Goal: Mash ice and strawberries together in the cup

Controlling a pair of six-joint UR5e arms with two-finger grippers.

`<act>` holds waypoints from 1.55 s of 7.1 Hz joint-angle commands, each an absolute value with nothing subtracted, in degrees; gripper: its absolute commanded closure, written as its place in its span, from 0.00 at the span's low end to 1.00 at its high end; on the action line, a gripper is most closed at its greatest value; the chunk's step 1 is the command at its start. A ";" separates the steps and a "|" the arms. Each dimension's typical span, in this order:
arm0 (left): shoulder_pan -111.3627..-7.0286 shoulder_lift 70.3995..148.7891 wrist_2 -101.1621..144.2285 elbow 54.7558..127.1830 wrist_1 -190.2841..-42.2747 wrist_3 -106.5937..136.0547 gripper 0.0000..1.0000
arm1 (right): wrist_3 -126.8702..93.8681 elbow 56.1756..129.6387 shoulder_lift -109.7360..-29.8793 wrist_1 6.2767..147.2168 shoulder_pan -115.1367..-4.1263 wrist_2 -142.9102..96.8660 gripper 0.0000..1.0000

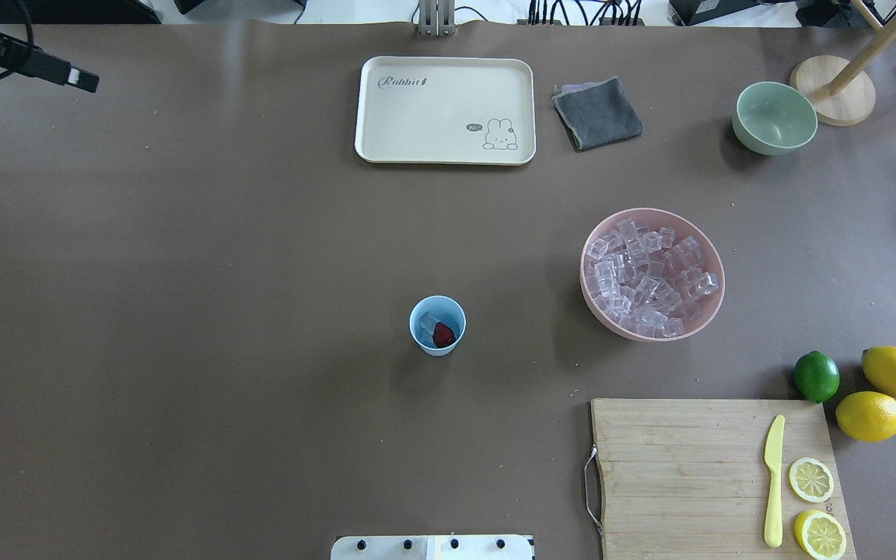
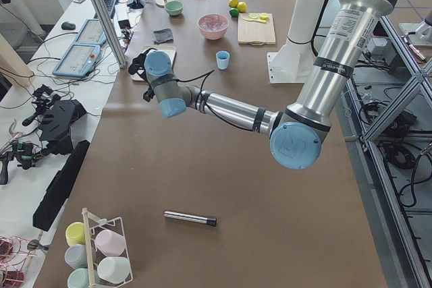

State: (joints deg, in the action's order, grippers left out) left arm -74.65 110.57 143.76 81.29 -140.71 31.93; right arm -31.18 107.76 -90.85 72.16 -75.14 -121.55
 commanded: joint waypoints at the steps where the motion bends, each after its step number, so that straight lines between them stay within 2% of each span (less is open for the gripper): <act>1: -82.42 108.99 147.13 72.90 -140.10 26.04 0.03 | -31.38 106.01 -88.43 72.16 -74.97 -121.55 0.00; 3: -85.51 105.14 146.17 72.51 -131.44 16.24 0.03 | -31.46 104.59 -86.40 72.16 -74.53 -121.46 0.00; 5: -85.70 101.00 136.63 72.08 -128.76 11.34 0.03 | -31.55 104.76 -86.40 72.07 -73.92 -121.38 0.00; 11: -83.08 99.93 131.57 66.02 -127.00 8.55 0.03 | -31.29 105.03 -84.46 72.16 -74.27 -121.64 0.00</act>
State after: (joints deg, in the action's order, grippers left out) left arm -84.86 99.68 131.85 68.04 -127.14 10.55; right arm -31.29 104.98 -84.66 72.23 -74.13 -121.65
